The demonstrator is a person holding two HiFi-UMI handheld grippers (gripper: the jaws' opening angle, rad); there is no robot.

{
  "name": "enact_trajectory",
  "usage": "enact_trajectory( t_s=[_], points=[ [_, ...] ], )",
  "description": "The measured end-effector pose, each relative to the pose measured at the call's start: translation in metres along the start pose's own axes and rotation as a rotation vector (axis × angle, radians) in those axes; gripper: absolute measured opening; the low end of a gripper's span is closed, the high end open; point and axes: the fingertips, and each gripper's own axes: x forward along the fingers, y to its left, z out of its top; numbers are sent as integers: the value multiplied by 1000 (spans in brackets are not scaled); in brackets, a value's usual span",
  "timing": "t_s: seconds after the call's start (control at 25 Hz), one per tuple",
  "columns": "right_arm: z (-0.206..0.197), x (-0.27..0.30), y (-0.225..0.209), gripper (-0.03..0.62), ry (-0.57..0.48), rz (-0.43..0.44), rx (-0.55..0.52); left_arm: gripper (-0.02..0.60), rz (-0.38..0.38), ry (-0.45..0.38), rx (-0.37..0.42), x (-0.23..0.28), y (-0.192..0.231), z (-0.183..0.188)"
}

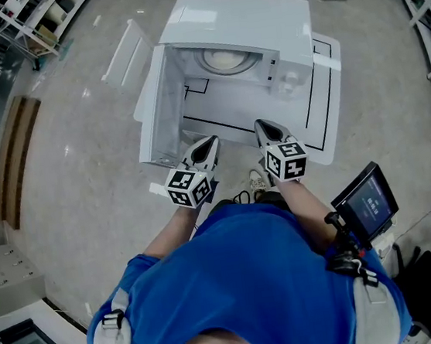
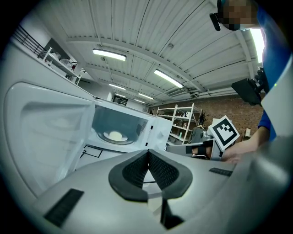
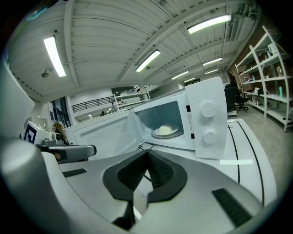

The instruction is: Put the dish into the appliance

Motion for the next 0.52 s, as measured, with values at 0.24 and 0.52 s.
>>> enact_trajectory(
  t_s=[0.24, 0.52],
  points=[
    [-4, -4, -5, 2, 1, -13, -1, 6, -19, 2, -8, 7, -1, -6],
    [-6, -17, -3, 0, -3, -22, -6, 6, -21, -3, -15, 4, -4, -9]
  ],
)
